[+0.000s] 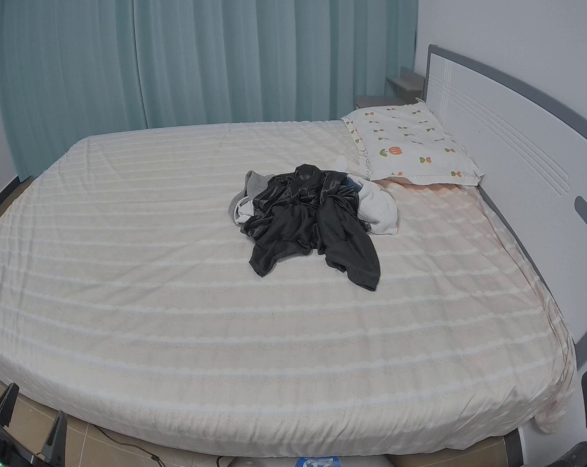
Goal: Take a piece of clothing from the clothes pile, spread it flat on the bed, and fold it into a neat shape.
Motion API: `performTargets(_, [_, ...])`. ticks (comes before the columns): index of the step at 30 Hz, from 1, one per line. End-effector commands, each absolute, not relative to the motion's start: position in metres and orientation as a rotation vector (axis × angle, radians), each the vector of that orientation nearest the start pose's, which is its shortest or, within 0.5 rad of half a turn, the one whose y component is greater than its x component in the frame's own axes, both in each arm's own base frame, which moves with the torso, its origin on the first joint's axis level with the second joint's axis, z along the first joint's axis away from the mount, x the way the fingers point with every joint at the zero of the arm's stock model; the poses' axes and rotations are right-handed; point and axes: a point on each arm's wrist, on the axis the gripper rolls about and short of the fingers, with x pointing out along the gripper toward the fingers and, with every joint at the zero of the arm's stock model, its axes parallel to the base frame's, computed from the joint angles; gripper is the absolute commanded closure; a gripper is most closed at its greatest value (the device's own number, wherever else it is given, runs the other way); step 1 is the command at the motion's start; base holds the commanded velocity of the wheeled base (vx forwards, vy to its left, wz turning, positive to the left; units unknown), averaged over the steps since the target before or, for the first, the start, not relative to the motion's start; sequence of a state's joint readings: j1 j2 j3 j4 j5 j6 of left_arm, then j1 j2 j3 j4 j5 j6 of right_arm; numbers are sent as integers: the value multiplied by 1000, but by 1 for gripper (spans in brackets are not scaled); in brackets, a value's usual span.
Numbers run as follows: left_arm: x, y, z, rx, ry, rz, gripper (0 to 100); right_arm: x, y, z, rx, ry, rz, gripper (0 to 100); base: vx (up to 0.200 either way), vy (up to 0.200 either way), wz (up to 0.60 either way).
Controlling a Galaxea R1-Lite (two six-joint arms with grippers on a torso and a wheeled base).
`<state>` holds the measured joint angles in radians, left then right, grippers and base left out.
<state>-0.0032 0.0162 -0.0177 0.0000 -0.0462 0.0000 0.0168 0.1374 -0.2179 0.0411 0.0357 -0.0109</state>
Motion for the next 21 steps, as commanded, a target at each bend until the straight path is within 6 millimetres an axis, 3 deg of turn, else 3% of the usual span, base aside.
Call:
performTargets(1, [-22,-1,76,0,6,-49,0,38,4,165,65,260,128,0,0,0,0])
performTargets(6, [-22,-1,76,0,5,-49,0,114,12,174,73,363,176,0,0,0,0])
performTargets(7, [-22,-1,76,0,5,-49,0,120,13,173,76,375,174,0,0,0,0])
performTargets(8, [-22,-1,76,0,5,-49,0,153,16,170,91,422,175,0,0,0,0])
performTargets(9, [-22,-1,76,0,5,-49,0,165,18,168,101,437,175,0,0,0,0])
performTargets(10, [-22,-1,76,0,5,-49,0,165,18,168,101,437,175,0,0,0,0])
performTargets(11, [-22,-1,76,0,5,-49,0,203,27,162,148,483,181,0,0,0,0])
performTargets(12, [-22,-1,76,0,6,-49,0,225,33,158,187,501,183,0,0,0,0])
performTargets(14, [-22,-1,76,0,5,-49,0,236,37,155,206,512,182,0,0,0,0])
performTargets(16, [-22,-1,76,0,5,-49,0,275,53,143,264,542,164,0,0,0,0])
performTargets(21, [-22,-1,76,0,5,-49,0,325,75,120,311,570,129,0,0,0,0])
